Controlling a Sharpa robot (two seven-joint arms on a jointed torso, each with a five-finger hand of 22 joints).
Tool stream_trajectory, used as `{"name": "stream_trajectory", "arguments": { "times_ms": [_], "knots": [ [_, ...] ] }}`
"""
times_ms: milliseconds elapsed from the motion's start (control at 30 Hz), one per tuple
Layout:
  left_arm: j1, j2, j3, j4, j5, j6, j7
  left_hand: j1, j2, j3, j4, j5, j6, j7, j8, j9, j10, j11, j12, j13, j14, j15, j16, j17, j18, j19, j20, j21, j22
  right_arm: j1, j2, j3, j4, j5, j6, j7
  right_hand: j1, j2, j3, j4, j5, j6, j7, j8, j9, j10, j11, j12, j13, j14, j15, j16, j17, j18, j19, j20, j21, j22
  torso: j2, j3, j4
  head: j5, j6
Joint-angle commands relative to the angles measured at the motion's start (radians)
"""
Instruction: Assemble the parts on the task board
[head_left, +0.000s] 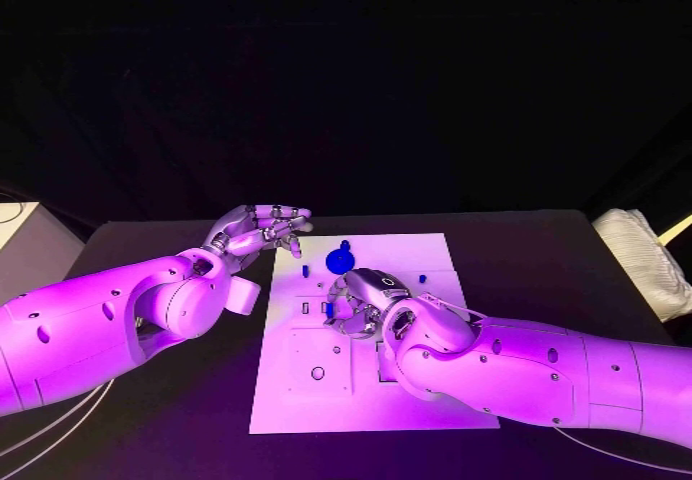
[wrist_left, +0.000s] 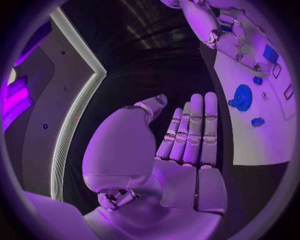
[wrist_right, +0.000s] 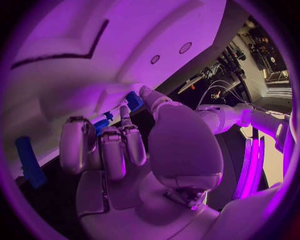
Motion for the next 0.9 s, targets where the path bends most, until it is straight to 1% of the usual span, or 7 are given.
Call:
{"name": "stream_trajectory", "arguments": {
  "times_ms": [33, 200, 467, 500, 600, 833, 900],
  "knots": [
    [0.000, 0.002, 0.001, 0.000, -0.013, 0.018, -0.002, -0.006, -0.002, 0.009, -0.001, -0.004, -0.007, 0.031, 0.006, 0.001, -0.005, 0.003, 0.009, 0.001, 0.004, -0.004, 0.023, 0.009, 0.013, -0.001, 0.002, 0.019, 0.010, -0.001, -0.008, 0.000, 0.013, 0.009, -0.025, 0.043, 0.009, 0.012, -0.082, 0.025, -0.003, -0.013, 0.003, -0.004, -0.003, -0.004, 0.002, -0.005, 0.151, 0.104, 0.008, 0.004, 0.263, 0.009, 0.002, 0.006, -0.006, 0.059, -0.001, 0.0001, 0.0010, 0.000, 0.000],
    [0.000, 0.002, 0.000, -0.004, -0.039, 0.006, -0.019, -0.008, -0.004, 0.012, 0.001, -0.004, -0.009, 0.028, 0.013, 0.002, 0.003, 0.000, 0.020, 0.005, 0.013, -0.007, 0.069, 0.027, 0.014, -0.003, 0.001, 0.057, 0.031, 0.000, -0.030, 0.000, 0.044, 0.019, -0.050, 0.064, 0.084, 0.038, -0.254, 0.106, -0.035, -0.032, 0.008, -0.006, -0.012, -0.015, 0.009, -0.011, 0.141, 0.104, 0.011, 0.004, 0.263, 0.011, 0.000, 0.011, -0.020, 0.054, -0.002, 0.0006, 0.0017, 0.001, -0.002],
    [0.001, 0.004, 0.000, -0.019, -0.176, -0.047, -0.167, -0.088, -0.051, -0.059, 0.040, 0.001, 0.062, -0.019, 0.109, 0.048, 0.108, -0.050, 0.207, 0.116, 0.180, -0.051, 0.271, 0.208, -0.010, 0.146, -0.034, 0.226, 0.217, 0.030, -0.076, 0.003, 0.077, 0.117, -0.072, 0.252, 0.170, 0.070, -0.250, 0.131, 0.002, -0.040, 0.012, -0.010, -0.018, -0.023, 0.011, -0.016, 0.134, 0.104, 0.013, 0.004, 0.263, 0.016, -0.010, 0.013, -0.049, 0.038, -0.012, 0.0028, -0.0049, 0.002, 0.002],
    [0.001, 0.004, 0.000, -0.020, -0.194, -0.043, -0.193, -0.096, -0.054, -0.086, 0.042, 0.000, 0.104, -0.050, 0.176, 0.087, 0.164, -0.083, 0.350, 0.205, 0.367, -0.078, 0.465, 0.512, -0.045, 0.304, -0.056, 0.339, 0.411, 0.036, -0.082, 0.004, 0.079, 0.132, -0.068, 0.277, 0.172, 0.069, -0.249, 0.131, 0.005, -0.040, 0.012, -0.010, -0.018, -0.024, 0.011, -0.017, 0.133, 0.104, 0.013, 0.004, 0.263, 0.016, -0.010, 0.013, -0.050, 0.038, -0.014, 0.0034, -0.0046, 0.002, 0.000],
    [0.001, 0.005, 0.001, -0.023, -0.281, 0.017, -0.304, -0.105, -0.028, -0.116, 0.077, 0.003, 0.045, -0.073, 0.342, 0.218, 0.035, -0.103, 0.686, 0.457, 0.446, -0.098, 0.560, 0.689, -0.067, 0.385, -0.080, 0.412, 0.533, 0.055, -0.114, 0.007, 0.085, 0.211, -0.029, 0.371, 0.188, 0.072, -0.243, 0.130, 0.020, -0.042, 0.013, -0.010, -0.019, -0.028, 0.012, -0.019, 0.130, 0.104, 0.013, 0.004, 0.263, 0.019, -0.015, 0.014, -0.063, 0.030, -0.020, 0.0030, -0.0042, 0.000, -0.003],
    [0.002, 0.011, 0.001, -0.034, -0.463, 0.134, -0.494, -0.054, -0.017, -0.039, 0.101, 0.041, 0.028, -0.097, 0.426, 0.299, 0.093, -0.132, 0.855, 0.666, 0.506, -0.127, 0.600, 0.787, -0.091, 0.482, -0.099, 0.475, 0.665, 0.092, -0.199, 0.011, 0.102, 0.415, -0.010, 0.501, 0.213, 0.082, -0.222, 0.124, 0.046, -0.032, 0.012, 0.000, -0.017, -0.042, 0.011, -0.029, 0.119, 0.104, 0.013, 0.004, 0.263, 0.027, -0.033, 0.014, -0.107, 0.003, -0.032, 0.0017, -0.0023, 0.009, -0.019],
    [0.003, 0.016, 0.001, -0.040, -0.521, 0.159, -0.545, -0.092, -0.072, 0.089, 0.111, 0.074, 0.031, -0.110, 0.448, 0.336, 0.132, -0.140, 0.891, 0.725, 0.520, -0.134, 0.605, 0.808, -0.098, 0.505, -0.114, 0.488, 0.695, 0.101, -0.231, 0.016, 0.113, 0.486, -0.041, 0.529, 0.211, 0.101, -0.206, 0.132, 0.069, -0.021, 0.010, 0.012, -0.014, -0.044, 0.009, -0.030, 0.116, 0.104, 0.011, 0.004, 0.263, 0.028, -0.036, 0.012, -0.116, -0.001, -0.036, 0.0025, -0.0020, 0.010, -0.022]
  ]
}}
